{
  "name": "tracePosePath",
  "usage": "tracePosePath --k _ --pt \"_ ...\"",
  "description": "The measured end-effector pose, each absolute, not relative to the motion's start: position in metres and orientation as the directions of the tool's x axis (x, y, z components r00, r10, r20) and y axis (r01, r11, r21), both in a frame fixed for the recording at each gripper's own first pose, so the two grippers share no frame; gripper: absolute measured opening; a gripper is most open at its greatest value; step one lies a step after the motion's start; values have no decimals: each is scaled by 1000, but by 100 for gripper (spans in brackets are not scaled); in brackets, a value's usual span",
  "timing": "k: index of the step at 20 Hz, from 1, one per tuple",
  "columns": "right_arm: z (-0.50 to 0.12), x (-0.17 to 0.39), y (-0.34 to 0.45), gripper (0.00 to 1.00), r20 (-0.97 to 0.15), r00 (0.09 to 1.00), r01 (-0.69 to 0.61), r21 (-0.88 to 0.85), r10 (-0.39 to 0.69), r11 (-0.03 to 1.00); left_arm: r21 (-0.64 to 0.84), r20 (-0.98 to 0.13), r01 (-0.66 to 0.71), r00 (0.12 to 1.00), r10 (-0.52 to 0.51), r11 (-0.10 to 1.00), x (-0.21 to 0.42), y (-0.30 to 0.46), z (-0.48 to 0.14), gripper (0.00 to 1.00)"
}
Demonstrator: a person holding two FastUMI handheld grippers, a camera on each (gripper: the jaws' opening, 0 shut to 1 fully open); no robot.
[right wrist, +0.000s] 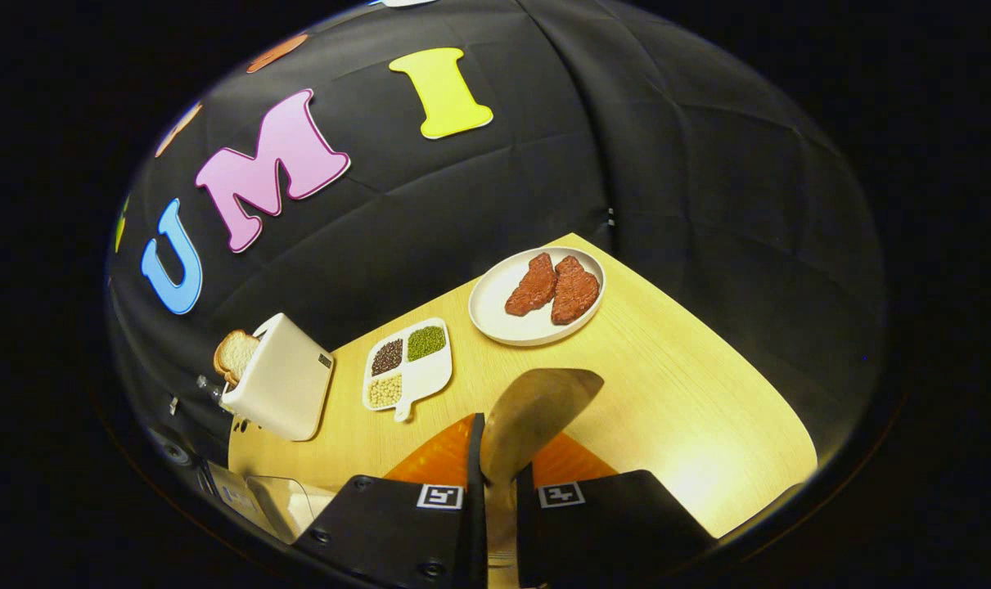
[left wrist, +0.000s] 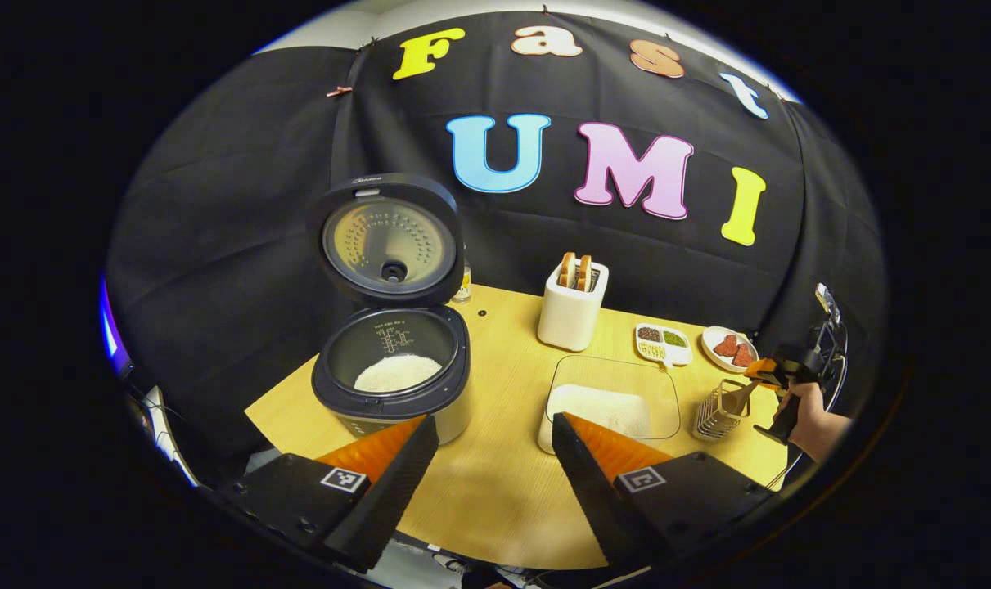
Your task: Close the left gripper, press the button to open the rice cooker; take a wooden spoon from the chopstick holder with the right hand, scoop a spoonful of rice and pour it into the rice cooker, then put the wooden spoon back into the chopstick holder.
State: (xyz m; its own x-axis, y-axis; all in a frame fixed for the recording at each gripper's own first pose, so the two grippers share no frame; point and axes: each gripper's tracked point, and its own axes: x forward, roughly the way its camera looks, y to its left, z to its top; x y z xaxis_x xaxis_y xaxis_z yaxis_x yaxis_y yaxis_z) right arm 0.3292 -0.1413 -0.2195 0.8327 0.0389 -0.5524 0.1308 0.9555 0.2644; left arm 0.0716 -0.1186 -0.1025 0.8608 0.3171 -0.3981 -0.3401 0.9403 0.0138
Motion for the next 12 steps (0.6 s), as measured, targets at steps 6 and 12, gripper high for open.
tracePosePath --k 6,12 --pt "-181 326 -133 16 -468 883 101 239 23 966 14 -373 -309 881 292 951 70 -109 -96 96" --pt "-138 316 -128 16 -400 916 120 217 -24 969 -34 -341 -296 901 267 955 66 -84 -89 96"
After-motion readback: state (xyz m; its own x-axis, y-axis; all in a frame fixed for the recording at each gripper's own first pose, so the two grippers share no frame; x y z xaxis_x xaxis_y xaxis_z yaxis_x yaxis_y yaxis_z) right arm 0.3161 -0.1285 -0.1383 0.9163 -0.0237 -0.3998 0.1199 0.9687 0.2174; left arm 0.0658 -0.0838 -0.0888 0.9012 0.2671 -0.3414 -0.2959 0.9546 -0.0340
